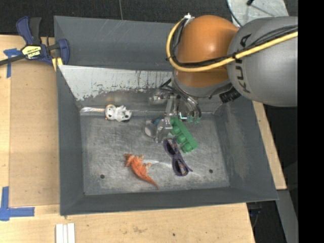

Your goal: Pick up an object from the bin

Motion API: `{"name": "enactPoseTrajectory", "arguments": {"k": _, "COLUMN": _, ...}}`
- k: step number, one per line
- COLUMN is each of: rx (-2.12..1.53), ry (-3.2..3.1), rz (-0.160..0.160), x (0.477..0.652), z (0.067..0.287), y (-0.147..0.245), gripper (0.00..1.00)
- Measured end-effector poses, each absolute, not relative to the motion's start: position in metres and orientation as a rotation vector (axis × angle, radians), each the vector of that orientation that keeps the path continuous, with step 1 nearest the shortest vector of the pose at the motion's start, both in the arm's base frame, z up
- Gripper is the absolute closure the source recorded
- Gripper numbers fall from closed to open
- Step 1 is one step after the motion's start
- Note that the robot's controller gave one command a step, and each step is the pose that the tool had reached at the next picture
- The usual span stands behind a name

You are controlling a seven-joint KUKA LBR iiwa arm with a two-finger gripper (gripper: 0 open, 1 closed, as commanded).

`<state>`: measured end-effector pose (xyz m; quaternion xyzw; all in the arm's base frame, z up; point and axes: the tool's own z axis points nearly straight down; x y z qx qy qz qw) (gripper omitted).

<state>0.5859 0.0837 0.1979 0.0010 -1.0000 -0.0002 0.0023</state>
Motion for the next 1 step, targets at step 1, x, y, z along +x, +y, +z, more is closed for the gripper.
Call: {"name": "enactPoseTrajectory", "arguments": {"k": 1, "rx": 0.000, "ry": -3.145, "rz": -0.002, "x": 0.5877, "z": 0.2021, "y": 0.0834, "gripper": 0.00}}
